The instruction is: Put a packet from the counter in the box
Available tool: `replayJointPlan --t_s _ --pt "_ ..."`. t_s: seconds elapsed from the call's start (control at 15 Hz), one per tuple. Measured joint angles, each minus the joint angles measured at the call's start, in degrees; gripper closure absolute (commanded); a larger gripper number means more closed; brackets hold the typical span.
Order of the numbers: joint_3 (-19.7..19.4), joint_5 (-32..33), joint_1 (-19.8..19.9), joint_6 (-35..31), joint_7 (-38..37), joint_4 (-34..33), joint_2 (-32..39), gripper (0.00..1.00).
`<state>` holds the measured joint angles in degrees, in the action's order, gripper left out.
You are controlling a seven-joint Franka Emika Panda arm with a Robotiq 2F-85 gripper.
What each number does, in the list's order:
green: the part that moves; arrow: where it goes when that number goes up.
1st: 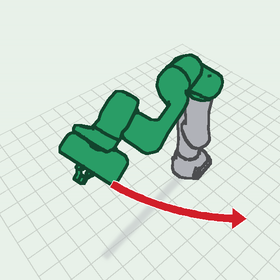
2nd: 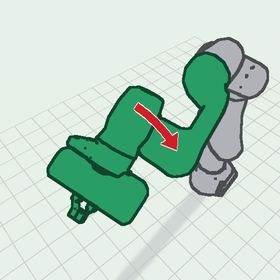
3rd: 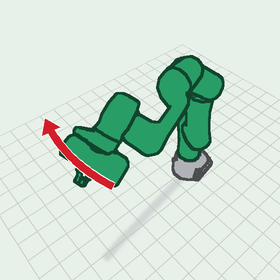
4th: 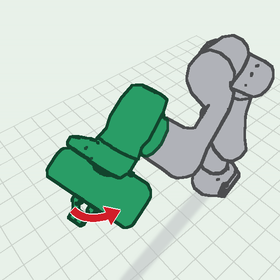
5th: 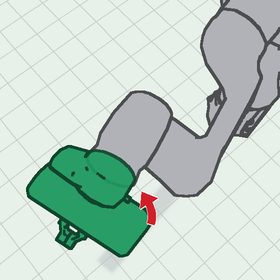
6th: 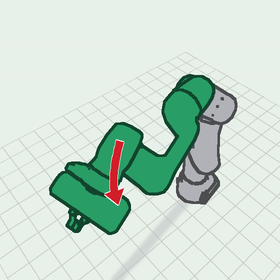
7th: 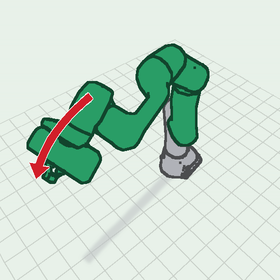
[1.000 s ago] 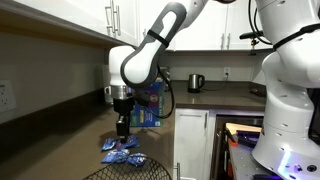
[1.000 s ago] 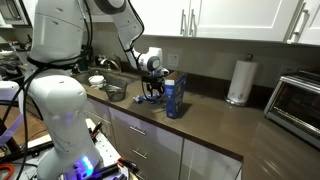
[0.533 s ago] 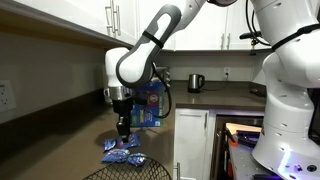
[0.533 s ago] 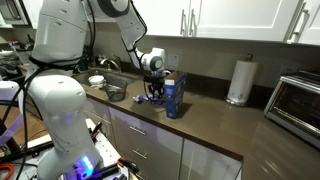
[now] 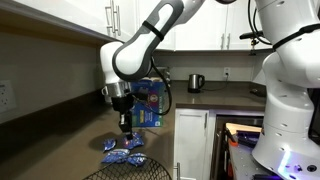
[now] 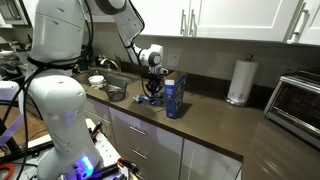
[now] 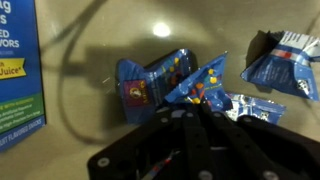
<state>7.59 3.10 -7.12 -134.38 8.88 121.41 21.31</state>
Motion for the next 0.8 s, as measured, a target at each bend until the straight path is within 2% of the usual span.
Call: replayJointPlan --t_s 0.4,0.8 --pt "1.42 0.00 -0.93 1.29 -0.02 6.54 -7.38 0.97" --pt "1.38 0.02 -1.46 1.90 -0.57 13.99 -20.26 0.95"
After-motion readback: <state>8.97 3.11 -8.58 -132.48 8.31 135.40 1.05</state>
